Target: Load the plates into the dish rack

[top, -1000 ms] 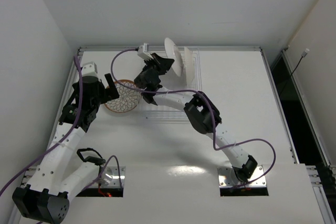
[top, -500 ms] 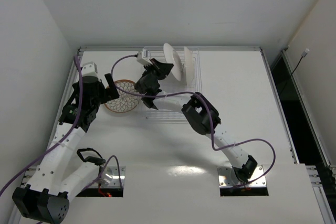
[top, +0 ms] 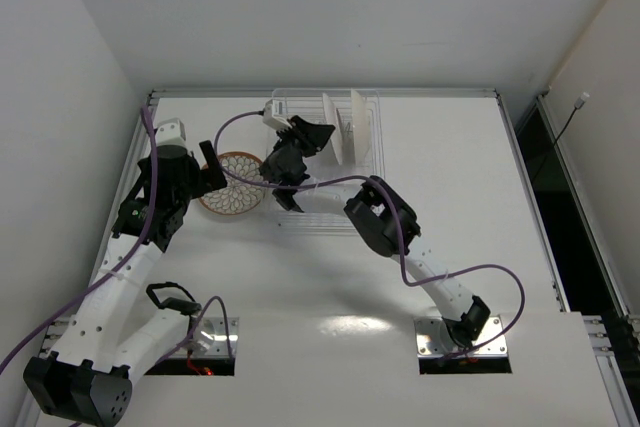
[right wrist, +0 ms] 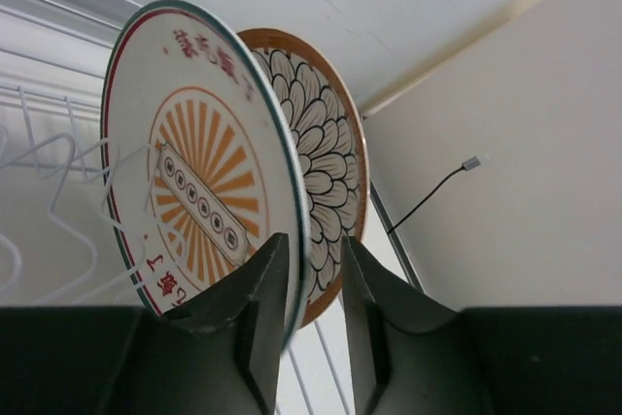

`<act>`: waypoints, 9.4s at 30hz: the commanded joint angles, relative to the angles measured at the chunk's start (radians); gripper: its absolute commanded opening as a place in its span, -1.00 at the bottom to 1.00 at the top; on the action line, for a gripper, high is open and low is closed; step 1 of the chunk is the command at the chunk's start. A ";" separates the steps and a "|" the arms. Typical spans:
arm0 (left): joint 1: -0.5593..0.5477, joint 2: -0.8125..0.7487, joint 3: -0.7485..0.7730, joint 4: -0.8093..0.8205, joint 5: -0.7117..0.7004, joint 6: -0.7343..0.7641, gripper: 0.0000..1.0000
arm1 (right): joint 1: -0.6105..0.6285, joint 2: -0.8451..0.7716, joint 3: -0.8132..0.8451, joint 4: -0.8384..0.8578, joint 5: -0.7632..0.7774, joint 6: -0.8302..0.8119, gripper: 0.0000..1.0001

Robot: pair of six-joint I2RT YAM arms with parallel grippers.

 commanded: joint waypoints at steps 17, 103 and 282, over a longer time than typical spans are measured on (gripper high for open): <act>-0.002 0.007 0.014 0.020 0.005 -0.009 1.00 | 0.016 -0.071 0.076 0.257 0.308 -0.080 0.99; -0.002 0.044 0.014 0.029 0.044 -0.009 1.00 | -0.106 -0.142 0.472 -1.752 -0.816 1.707 -1.00; 0.383 0.144 0.169 0.104 1.004 -0.244 -1.00 | -0.341 -0.710 -0.441 -1.111 -1.985 2.109 -0.25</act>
